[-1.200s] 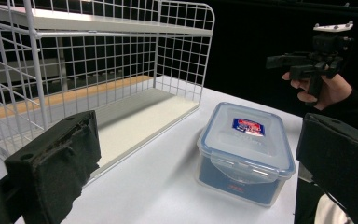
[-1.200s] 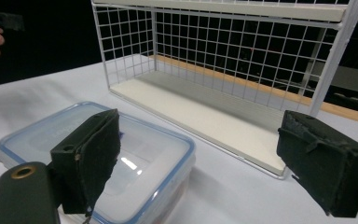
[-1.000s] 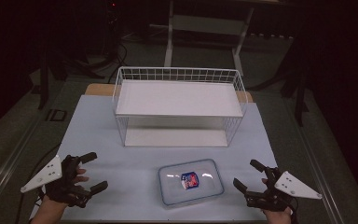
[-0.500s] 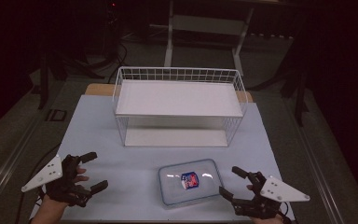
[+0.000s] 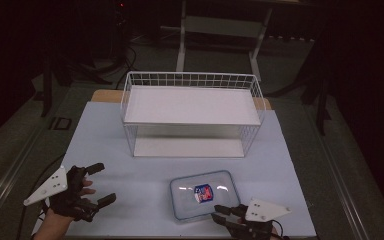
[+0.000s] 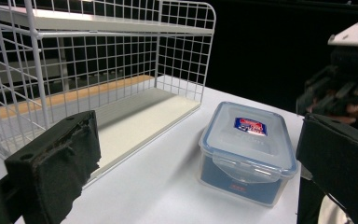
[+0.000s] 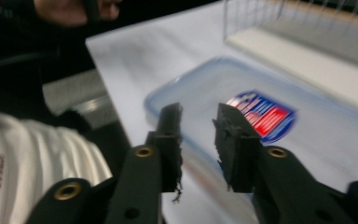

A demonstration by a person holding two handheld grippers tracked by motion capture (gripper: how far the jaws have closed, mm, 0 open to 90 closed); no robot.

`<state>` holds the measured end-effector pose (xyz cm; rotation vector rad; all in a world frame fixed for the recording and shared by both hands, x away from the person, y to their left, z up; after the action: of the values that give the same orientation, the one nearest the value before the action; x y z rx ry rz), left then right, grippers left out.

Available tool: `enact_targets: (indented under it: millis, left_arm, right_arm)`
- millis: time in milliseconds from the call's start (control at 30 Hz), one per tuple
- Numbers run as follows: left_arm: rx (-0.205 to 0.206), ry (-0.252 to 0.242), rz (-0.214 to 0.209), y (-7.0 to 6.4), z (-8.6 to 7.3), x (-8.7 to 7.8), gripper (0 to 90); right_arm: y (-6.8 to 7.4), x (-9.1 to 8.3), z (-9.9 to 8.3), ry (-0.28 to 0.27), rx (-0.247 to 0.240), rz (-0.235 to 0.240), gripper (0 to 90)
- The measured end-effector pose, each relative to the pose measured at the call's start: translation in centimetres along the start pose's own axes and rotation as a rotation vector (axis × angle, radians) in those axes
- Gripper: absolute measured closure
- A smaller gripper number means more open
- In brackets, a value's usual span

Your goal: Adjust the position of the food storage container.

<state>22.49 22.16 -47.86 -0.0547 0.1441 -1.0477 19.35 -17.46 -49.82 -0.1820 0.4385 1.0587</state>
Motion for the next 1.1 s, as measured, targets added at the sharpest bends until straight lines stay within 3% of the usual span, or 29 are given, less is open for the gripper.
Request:
enact_targets:
  millis: [367, 500, 700, 1100]
  left_arm:
    - [0.004, 0.005, 0.003, 0.1, -0.1, -0.1, 0.0]
    - [0.005, 0.005, 0.001, 0.1, -0.1, 0.0, 0.0]
    - [0.011, 0.008, 0.001, 0.0, -0.2, 0.1, 0.0]
    - [0.005, 0.009, -0.002, 0.0, -0.3, 0.1, 0.0]
  right_arm:
    - [1.4, 3.2, -1.6, 0.149, -0.013, 0.1, 89.7]
    - [1.8, 3.9, -2.1, 0.197, -0.05, 0.11, 89.9]
    - [1.6, 5.0, -2.6, 0.244, -0.062, 0.094, 90.0]
    - [0.8, 6.3, -2.1, 0.245, -0.088, 0.102, 90.0]
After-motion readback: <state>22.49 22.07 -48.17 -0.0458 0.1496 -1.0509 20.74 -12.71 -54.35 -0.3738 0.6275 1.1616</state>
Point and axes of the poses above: each handheld gripper's, and its own axes: x roughly forward along the jaws, z roughly out of its top, y roughly to its left, the point moved 5 cm from there along x, roughly forward along the jaws, and after that the axes turned 4 degrees about -z, right-handed, at the moved point
